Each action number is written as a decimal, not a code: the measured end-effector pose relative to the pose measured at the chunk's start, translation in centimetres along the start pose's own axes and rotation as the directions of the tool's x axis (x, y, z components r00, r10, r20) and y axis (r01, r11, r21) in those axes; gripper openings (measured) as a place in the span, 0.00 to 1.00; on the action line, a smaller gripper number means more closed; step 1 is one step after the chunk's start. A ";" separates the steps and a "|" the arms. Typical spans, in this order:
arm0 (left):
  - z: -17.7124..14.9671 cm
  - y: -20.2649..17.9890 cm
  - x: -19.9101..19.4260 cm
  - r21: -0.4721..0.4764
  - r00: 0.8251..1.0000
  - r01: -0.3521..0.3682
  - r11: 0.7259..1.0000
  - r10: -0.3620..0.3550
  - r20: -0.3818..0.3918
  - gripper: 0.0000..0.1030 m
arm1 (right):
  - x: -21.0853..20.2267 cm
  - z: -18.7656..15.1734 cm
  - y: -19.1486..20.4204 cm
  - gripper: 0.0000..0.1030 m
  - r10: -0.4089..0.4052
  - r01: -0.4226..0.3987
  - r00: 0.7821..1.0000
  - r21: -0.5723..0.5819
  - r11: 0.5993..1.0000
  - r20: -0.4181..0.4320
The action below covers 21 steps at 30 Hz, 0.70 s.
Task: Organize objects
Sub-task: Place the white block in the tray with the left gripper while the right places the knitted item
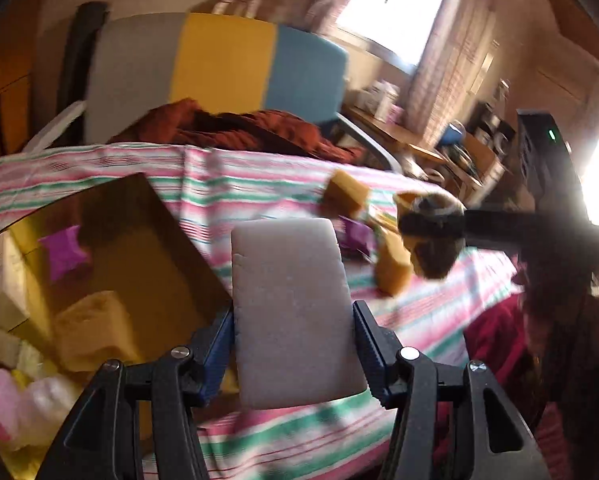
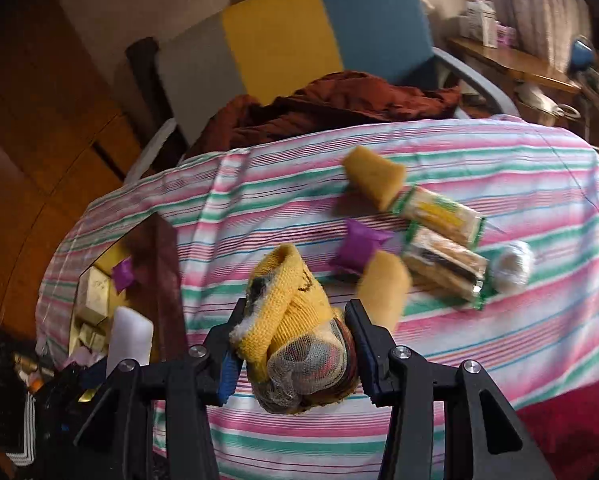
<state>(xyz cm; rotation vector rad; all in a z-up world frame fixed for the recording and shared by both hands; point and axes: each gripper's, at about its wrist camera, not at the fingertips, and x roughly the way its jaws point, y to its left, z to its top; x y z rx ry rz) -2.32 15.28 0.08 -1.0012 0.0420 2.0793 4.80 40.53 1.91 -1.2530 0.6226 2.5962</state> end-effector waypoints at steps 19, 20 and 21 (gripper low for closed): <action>4.9 18.7 0.4 -0.321 0.928 -0.367 0.873 0.369 -0.056 0.79 | 10.7 -0.3 18.0 0.50 0.160 -0.228 0.957 -0.289 0.930 -0.242; 4.7 18.9 0.2 -0.331 0.925 -0.372 0.867 0.377 -0.052 0.79 | 11.1 -0.7 18.2 0.57 0.156 -0.229 0.954 -0.290 0.929 -0.254; 4.5 18.9 0.0 -0.335 0.923 -0.373 0.865 0.381 -0.044 0.80 | 11.3 -1.2 18.3 0.62 0.154 -0.230 0.952 -0.290 0.929 -0.264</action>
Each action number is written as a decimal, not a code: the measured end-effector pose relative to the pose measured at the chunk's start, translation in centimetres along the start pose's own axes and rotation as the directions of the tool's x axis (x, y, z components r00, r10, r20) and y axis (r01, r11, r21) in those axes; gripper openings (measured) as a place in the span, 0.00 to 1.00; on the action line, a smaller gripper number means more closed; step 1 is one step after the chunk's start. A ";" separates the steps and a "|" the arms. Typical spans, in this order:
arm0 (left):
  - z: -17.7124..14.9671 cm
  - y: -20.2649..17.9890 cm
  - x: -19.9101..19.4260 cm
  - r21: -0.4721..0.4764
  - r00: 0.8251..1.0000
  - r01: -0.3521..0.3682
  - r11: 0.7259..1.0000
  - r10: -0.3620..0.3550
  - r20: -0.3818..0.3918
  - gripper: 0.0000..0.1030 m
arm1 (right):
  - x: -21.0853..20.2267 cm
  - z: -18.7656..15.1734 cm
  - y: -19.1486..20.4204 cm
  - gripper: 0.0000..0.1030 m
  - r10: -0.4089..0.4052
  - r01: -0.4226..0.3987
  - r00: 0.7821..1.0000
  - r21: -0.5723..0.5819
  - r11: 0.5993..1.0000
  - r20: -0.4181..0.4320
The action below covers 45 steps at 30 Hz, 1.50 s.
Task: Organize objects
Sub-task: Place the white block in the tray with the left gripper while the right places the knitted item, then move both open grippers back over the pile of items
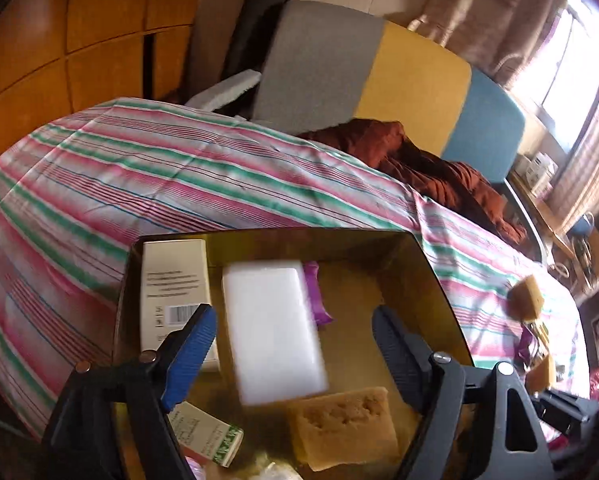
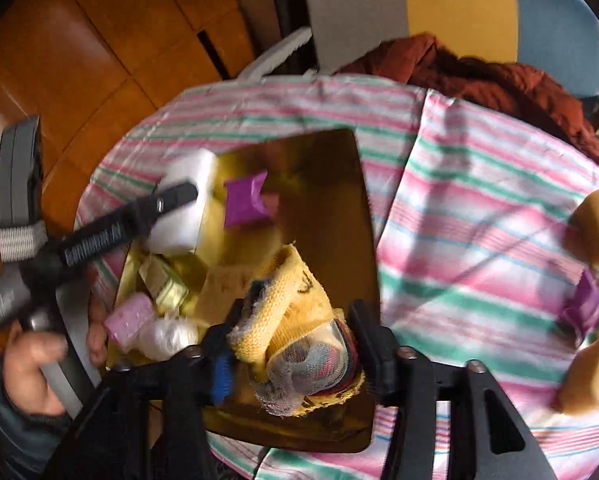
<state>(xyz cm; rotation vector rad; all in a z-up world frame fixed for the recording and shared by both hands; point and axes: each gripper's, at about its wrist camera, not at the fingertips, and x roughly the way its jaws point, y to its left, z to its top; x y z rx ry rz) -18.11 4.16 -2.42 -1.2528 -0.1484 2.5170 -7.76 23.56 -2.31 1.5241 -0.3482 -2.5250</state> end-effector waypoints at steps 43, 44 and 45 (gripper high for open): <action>-10.0 -3.8 -9.5 0.141 0.991 -0.095 0.985 0.081 0.107 0.80 | -4.8 -6.1 2.0 1.00 -0.210 0.217 0.948 -0.004 0.976 0.237; -10.1 -4.0 -9.5 0.149 0.991 -0.098 0.984 0.082 0.109 0.80 | -4.8 -6.2 1.8 1.00 -0.211 0.217 0.948 0.001 0.976 0.237; -10.1 -4.1 -9.5 0.155 0.991 -0.099 0.983 0.083 0.109 0.80 | -4.9 -6.3 1.6 1.00 -0.213 0.218 0.947 0.006 0.976 0.239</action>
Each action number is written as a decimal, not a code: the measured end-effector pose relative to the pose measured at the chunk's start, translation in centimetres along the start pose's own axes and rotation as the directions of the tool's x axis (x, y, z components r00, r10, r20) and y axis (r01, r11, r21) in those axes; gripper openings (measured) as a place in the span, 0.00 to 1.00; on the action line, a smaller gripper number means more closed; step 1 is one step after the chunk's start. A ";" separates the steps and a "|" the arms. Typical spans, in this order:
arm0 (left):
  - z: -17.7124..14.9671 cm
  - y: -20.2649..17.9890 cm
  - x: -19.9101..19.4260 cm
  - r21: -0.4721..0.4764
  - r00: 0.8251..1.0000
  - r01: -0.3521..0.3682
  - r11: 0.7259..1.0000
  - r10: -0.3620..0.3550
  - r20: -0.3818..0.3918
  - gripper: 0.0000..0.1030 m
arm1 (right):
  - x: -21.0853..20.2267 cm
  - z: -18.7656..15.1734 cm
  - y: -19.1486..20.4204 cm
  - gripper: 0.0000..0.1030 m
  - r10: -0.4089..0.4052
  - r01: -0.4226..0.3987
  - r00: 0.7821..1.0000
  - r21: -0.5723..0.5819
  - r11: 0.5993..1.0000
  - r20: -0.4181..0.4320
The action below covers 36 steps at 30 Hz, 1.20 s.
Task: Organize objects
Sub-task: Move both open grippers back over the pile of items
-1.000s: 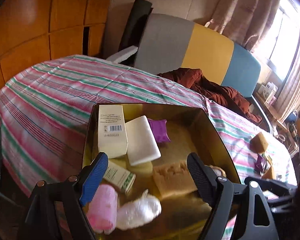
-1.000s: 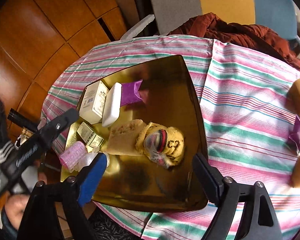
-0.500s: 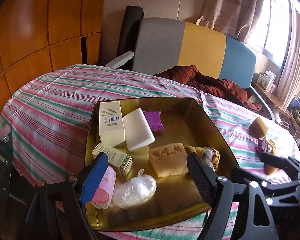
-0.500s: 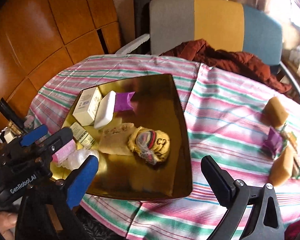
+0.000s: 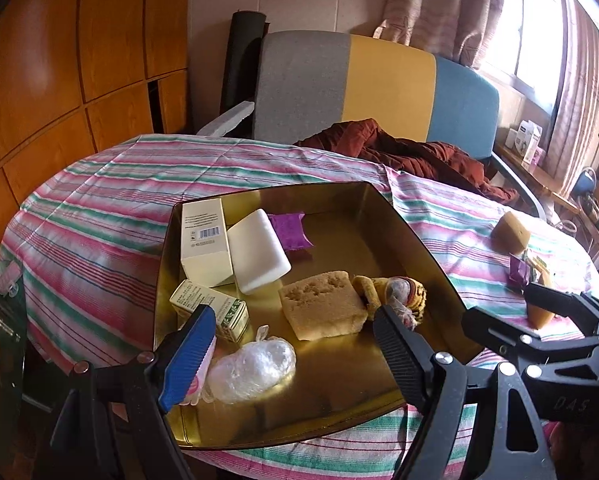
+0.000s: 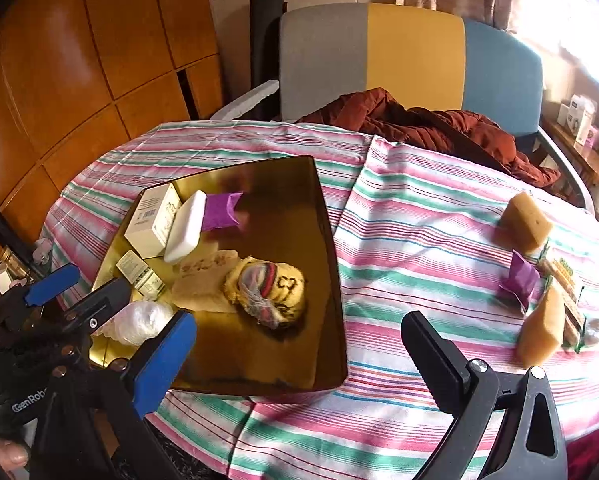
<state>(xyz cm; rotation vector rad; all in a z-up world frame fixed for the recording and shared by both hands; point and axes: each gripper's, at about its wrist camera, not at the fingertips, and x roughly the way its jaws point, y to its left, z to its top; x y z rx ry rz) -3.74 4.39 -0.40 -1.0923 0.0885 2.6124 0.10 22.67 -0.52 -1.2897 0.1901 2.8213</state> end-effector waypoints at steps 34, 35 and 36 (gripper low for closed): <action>0.5 -8.1 1.4 0.115 0.960 0.266 0.957 -0.252 -0.122 0.79 | -5.8 -0.7 -29.4 1.00 -0.414 0.363 0.910 0.473 0.803 0.006; 0.6 -8.7 1.5 0.118 0.955 0.282 0.952 -0.266 -0.133 0.79 | -5.9 -1.3 -30.9 1.00 -0.428 0.368 0.904 0.502 0.783 0.005; 0.6 -9.2 1.6 0.124 0.952 0.289 0.949 -0.272 -0.138 0.79 | -5.9 -1.9 -32.2 1.00 -0.442 0.376 0.897 0.530 0.760 -0.003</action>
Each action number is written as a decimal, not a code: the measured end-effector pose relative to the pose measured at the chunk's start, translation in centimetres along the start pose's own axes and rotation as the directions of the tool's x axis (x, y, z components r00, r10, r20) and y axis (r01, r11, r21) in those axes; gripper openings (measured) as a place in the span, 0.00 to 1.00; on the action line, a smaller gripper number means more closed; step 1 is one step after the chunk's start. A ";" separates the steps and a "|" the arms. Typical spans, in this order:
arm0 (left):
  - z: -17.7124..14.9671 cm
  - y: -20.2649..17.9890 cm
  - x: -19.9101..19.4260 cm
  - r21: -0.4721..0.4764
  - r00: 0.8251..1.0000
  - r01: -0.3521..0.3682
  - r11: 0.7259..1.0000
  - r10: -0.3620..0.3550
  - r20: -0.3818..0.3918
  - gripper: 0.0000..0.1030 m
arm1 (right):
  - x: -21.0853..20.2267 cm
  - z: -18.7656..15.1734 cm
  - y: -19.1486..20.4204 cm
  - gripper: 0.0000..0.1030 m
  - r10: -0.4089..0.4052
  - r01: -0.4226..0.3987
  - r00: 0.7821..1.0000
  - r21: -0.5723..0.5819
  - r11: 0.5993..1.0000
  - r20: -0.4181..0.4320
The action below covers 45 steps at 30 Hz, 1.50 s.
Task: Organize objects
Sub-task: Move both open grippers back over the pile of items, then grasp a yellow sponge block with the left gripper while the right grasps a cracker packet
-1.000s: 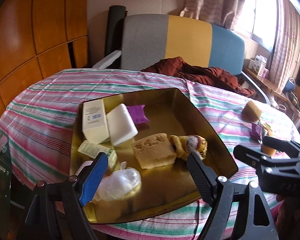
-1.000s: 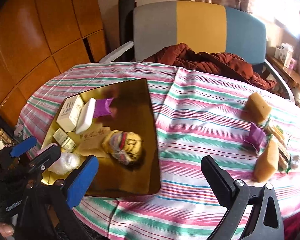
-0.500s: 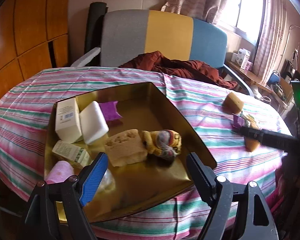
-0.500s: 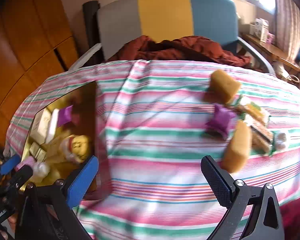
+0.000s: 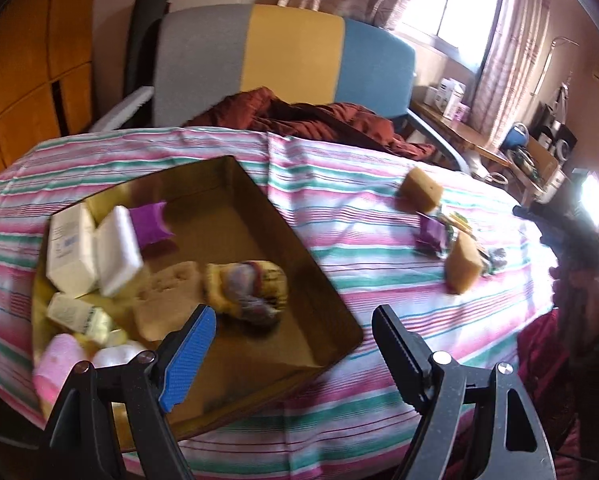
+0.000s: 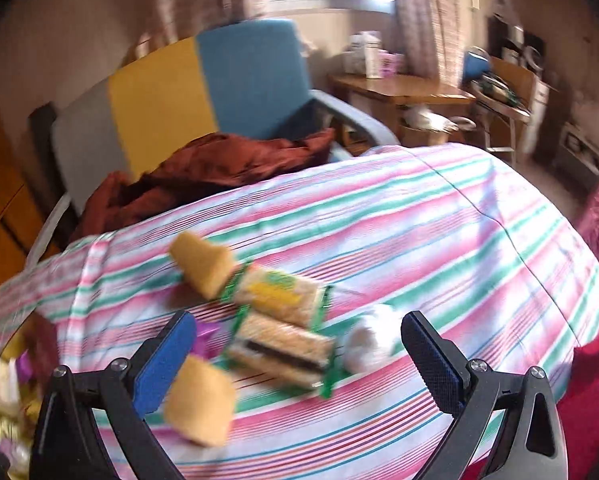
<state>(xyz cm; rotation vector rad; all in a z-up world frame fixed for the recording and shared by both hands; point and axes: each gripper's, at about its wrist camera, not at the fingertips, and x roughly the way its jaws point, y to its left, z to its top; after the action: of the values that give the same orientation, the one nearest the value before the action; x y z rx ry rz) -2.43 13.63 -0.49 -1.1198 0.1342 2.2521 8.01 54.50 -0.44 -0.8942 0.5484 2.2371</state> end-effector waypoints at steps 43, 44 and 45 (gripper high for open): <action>0.2 -16.9 15.4 0.252 0.908 0.345 0.904 -0.253 -0.333 0.37 | 5.3 -2.1 -2.1 1.00 0.231 -0.179 0.929 0.193 0.965 -0.289; -0.1 -16.5 15.1 0.252 0.910 0.343 0.905 -0.253 -0.330 0.37 | 5.3 -2.2 -1.2 1.00 0.230 -0.190 0.924 0.157 0.969 -0.305; -0.4 -15.8 14.6 0.249 0.910 0.343 0.906 -0.254 -0.328 0.37 | 5.4 -2.2 -0.4 1.00 0.227 -0.198 0.921 0.121 0.973 -0.318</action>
<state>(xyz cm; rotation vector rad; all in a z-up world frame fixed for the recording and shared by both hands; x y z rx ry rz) 0.15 33.26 -8.98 -1.2021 0.3840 1.7162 6.36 55.76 -5.87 -1.2251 0.9297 2.2435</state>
